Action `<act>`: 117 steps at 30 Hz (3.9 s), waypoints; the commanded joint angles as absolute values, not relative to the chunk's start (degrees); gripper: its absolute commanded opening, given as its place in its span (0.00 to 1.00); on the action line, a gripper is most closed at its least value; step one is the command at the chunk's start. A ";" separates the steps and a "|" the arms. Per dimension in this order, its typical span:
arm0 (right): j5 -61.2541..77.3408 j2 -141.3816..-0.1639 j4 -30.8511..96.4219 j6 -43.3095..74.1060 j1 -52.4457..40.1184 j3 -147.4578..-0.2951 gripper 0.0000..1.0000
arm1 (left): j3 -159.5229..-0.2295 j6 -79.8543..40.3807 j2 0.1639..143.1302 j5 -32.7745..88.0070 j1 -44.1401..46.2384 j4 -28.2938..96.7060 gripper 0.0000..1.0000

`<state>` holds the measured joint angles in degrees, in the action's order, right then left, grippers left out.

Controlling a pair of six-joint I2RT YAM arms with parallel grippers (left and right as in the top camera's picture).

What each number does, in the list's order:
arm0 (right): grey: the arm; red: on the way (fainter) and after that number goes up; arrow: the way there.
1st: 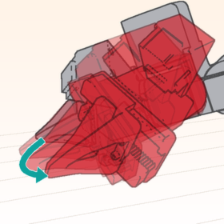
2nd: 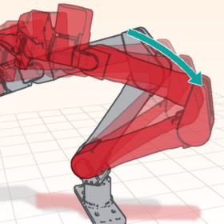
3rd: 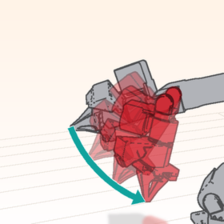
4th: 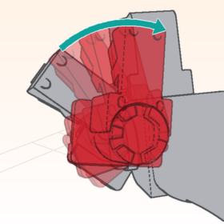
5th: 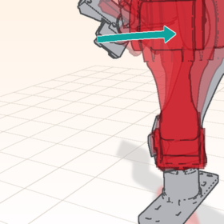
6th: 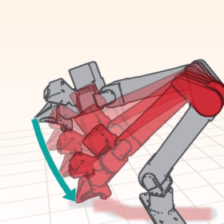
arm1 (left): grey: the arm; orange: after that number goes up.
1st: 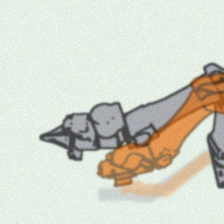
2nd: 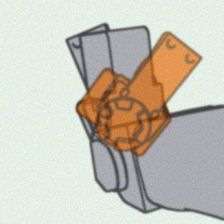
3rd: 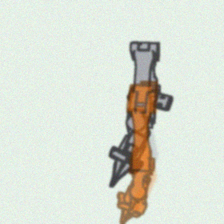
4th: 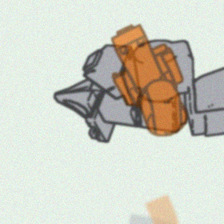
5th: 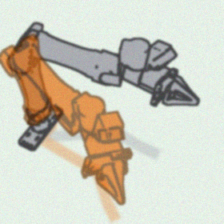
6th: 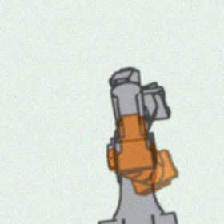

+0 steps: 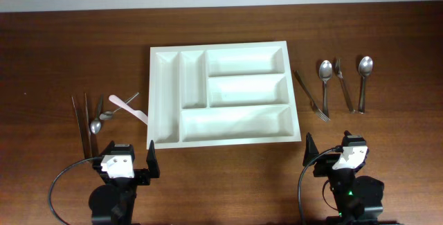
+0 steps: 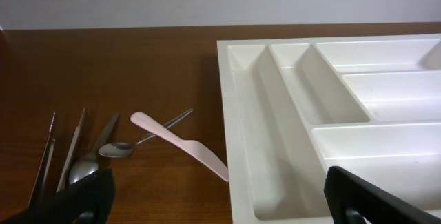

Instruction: Pack container

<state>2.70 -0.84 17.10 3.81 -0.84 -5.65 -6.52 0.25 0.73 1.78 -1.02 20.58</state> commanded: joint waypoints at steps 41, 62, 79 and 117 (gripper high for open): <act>1.34 -0.19 17.08 3.46 -1.06 -5.19 0.99 | -6.24 1.13 0.30 2.63 -1.30 20.60 0.99; 1.74 -47.88 50.04 9.28 -1.06 -57.23 0.99 | -6.24 1.13 0.30 2.63 -1.30 20.60 0.99; 1.85 -89.45 70.24 6.39 0.86 -93.23 0.98 | -6.24 1.13 0.30 2.63 -1.30 20.60 0.99; 12.27 -114.87 62.46 -12.27 8.29 -92.33 0.81 | -6.24 1.13 0.30 2.63 -1.30 20.60 0.99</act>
